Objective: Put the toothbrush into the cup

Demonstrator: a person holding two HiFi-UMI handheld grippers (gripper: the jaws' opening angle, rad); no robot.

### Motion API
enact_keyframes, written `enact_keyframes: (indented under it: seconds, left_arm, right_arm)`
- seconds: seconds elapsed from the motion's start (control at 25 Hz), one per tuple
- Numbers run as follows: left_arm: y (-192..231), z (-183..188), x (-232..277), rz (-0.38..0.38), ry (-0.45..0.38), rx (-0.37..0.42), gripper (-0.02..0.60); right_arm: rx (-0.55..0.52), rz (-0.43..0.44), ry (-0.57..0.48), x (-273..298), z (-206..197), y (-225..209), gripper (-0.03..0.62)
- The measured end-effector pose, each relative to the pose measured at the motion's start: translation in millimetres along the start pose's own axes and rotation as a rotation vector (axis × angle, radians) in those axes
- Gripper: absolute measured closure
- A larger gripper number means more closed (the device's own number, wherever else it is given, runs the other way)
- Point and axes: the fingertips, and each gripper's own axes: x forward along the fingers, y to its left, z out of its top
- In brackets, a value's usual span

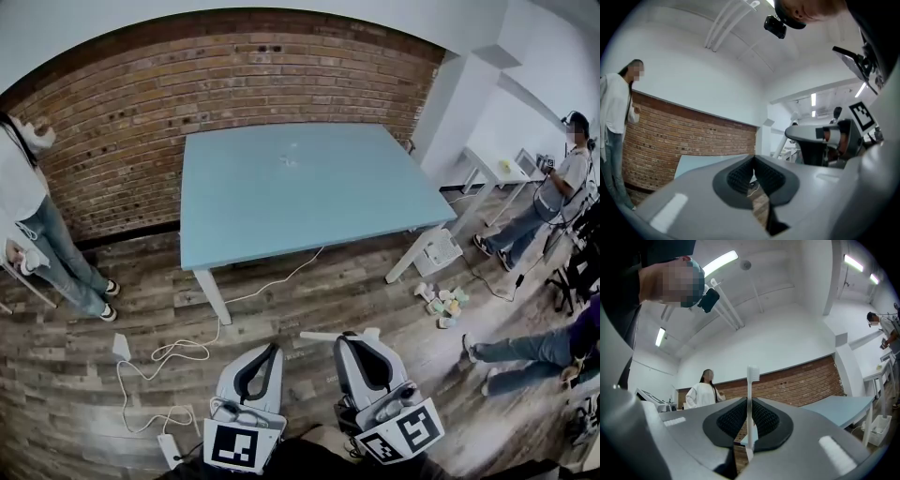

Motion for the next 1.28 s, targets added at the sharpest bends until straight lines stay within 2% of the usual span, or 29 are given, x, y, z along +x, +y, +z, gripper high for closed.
enact_keyframes:
  seconds: [0.24,0.56,0.92,1.28]
  left_arm:
    - [9,-5,30,-0.017,0.034,0.005,0.574]
    - [21,-14,77,0.021,0.065,0.032,0.574]
    - [21,-9,158,0.028,0.063,0.092,0.574]
    - [-11,2,232,0.026,0.070,0.135,0.574]
  right_arm:
    - [-0.002,-0.018,0.004,20,-2,-20,0.560]
    - [0.023,0.005,-0.010,53,-11,-61,0.560]
    - [0.058,-0.004,-0.014,83,-15,-134,0.560]
    - [0.091,0.005,-0.058,91,-1,-213,0.560]
